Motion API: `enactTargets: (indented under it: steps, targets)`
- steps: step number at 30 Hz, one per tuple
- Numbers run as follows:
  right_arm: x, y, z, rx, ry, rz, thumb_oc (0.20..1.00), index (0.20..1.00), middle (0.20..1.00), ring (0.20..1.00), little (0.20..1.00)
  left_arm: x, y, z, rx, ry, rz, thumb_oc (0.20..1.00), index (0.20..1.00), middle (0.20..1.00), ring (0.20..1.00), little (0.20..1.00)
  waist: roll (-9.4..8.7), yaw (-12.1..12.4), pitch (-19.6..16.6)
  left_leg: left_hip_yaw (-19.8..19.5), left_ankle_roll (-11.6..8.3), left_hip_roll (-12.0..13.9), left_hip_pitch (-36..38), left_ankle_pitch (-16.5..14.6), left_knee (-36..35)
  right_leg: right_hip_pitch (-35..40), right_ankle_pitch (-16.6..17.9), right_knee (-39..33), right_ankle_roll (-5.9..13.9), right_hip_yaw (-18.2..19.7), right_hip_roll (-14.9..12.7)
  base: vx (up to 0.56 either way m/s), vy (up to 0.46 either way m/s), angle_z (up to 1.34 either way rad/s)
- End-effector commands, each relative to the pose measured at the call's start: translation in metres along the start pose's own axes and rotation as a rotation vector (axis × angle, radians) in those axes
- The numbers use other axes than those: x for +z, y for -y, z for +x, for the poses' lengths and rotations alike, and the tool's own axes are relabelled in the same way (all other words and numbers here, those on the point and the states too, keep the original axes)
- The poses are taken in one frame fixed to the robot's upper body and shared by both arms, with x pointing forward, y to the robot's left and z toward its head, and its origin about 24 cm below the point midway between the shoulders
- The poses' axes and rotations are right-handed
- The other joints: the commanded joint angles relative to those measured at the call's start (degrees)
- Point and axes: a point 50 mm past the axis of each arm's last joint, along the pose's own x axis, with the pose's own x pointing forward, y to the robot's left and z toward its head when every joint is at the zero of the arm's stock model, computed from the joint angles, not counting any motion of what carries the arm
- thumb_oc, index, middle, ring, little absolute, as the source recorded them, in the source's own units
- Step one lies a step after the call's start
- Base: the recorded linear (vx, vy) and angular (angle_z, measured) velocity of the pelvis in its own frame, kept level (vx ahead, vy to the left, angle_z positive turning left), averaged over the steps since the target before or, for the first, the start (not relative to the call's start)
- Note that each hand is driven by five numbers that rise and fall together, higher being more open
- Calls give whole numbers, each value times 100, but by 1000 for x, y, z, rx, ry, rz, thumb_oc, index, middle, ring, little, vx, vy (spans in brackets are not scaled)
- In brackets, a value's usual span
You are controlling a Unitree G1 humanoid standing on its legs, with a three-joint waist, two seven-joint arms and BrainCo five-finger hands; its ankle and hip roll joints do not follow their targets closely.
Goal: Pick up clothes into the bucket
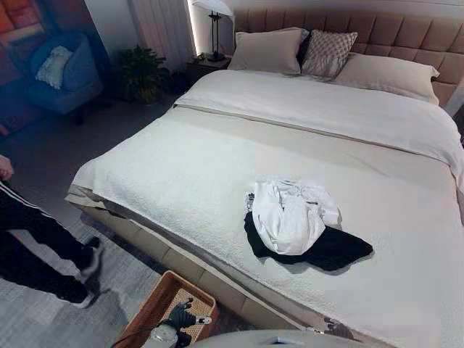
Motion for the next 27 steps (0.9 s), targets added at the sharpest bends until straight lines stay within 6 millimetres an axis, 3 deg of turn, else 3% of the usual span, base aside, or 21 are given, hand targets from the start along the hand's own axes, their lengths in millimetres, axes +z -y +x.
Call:
enactTargets:
  steps: [1,7,8,11,12,14,15,16,17,18,19,21,22,24,25,27]
  targets:
    - [31,-2,6,7,89,-37,1000,1000,1000,1000,1000,-1,9,1,-23,-14,10,1000,1000,1000,1000,1000,-490,-146,15,-119,-79,-115,-329,-208,278,0,-105,159,493,127,-561,-185,-22,-26]
    - [45,0,7,-6,137,0,1000,1000,1000,1000,1000,2,5,2,-5,-7,-4,1000,1000,1000,1000,1000,-488,-136,75,-138,-74,-129,-419,-195,311,-83,-103,194,496,129,-568,0,0,0]
    - [50,2,7,-17,164,16,1000,1000,1000,1000,1000,17,7,2,-9,84,0,1000,1000,1000,1000,1000,-471,-115,108,-153,-68,-143,-453,-192,324,-104,-93,208,498,110,-576,-35,7,0]
    - [80,7,7,-37,277,48,1000,1000,1000,1000,1000,11,9,1,1,66,23,1000,1000,1000,1000,1000,-473,-74,249,-211,-68,-158,-623,-157,391,-258,-80,280,495,86,-595,-78,1,4]
    - [80,7,7,-37,277,48,1000,1000,1000,1000,1000,11,9,1,1,66,23,1000,1000,1000,1000,1000,-473,-75,249,-211,-68,-158,-624,-158,391,-259,-80,281,495,86,-595,-65,-10,13]
    - [119,14,3,-74,421,83,1000,1000,1000,1000,1000,12,5,2,24,52,36,1000,1000,1000,1000,1000,-496,-49,328,-222,-65,-163,-756,-130,410,-403,-72,334,505,77,-601,-52,-13,12]
    - [120,14,3,-74,421,83,1000,1000,1000,1000,1000,12,5,2,25,53,36,1000,1000,1000,1000,1000,-495,-49,327,-222,-65,-163,-759,-130,412,-407,-73,336,505,77,-601,-28,-7,8]
    - [152,20,-6,-108,550,78,1000,1000,1000,1000,1000,16,2,4,40,59,39,1000,1000,1000,1000,1000,-504,-35,370,-236,-63,-170,-837,-102,409,-483,-69,363,507,71,-601,-14,-3,7]
    - [152,21,-6,-108,550,78,1000,1000,1000,1000,1000,16,2,4,40,59,39,1000,1000,1000,1000,1000,-503,-36,368,-237,-63,-170,-842,-102,411,-488,-70,366,507,70,-602,-51,-8,4]
    - [187,31,-19,-154,695,50,1000,1000,1000,1000,1000,23,-1,5,57,82,41,1000,1000,1000,1000,1000,-502,-21,448,-265,-63,-174,-935,-70,413,-593,-68,419,511,61,-614,-56,-5,3]
    - [201,38,-25,-185,752,36,1000,1000,1000,1000,1000,25,-2,5,64,92,42,1000,1000,1000,1000,1000,-500,-8,487,-280,-62,-172,-977,-52,409,-640,-68,441,512,50,-617,-67,-5,3]
    - [226,53,-37,-265,844,-4,1000,1000,1000,1000,1000,32,-3,6,76,115,42,1000,1000,1000,1000,1000,-491,23,572,-330,-60,-188,-1079,-22,418,-736,-62,495,508,37,-626,-39,-2,2]
    - [226,53,-37,-265,845,-4,1000,1000,1000,1000,1000,32,-3,6,76,116,42,1000,1000,1000,1000,1000,-489,20,572,-332,-60,-189,-1085,-23,421,-741,-64,499,508,35,-627,-31,-3,4]
    - [247,69,-48,-356,914,-64,1000,1000,1000,1000,1000,38,-4,7,77,138,43,1000,1000,1000,1000,1000,-473,56,630,-379,-57,-205,-1172,3,427,-829,-70,551,508,-3,-638,-16,-5,12]
    - [270,86,-66,-452,1003,-135,1000,1000,1000,1000,1000,42,-6,7,88,156,41,1000,1000,1000,1000,1000,-456,86,718,-430,-58,-217,-1257,17,455,-926,-83,642,503,-32,-652,-17,-1,18]
    - [283,95,-75,-523,1044,-158,1000,1000,1000,1000,1000,49,-6,7,94,179,37,1000,1000,1000,1000,1000,-432,101,811,-474,-49,-237,-1376,14,530,-1052,-111,760,485,-34,-672,-23,4,15]
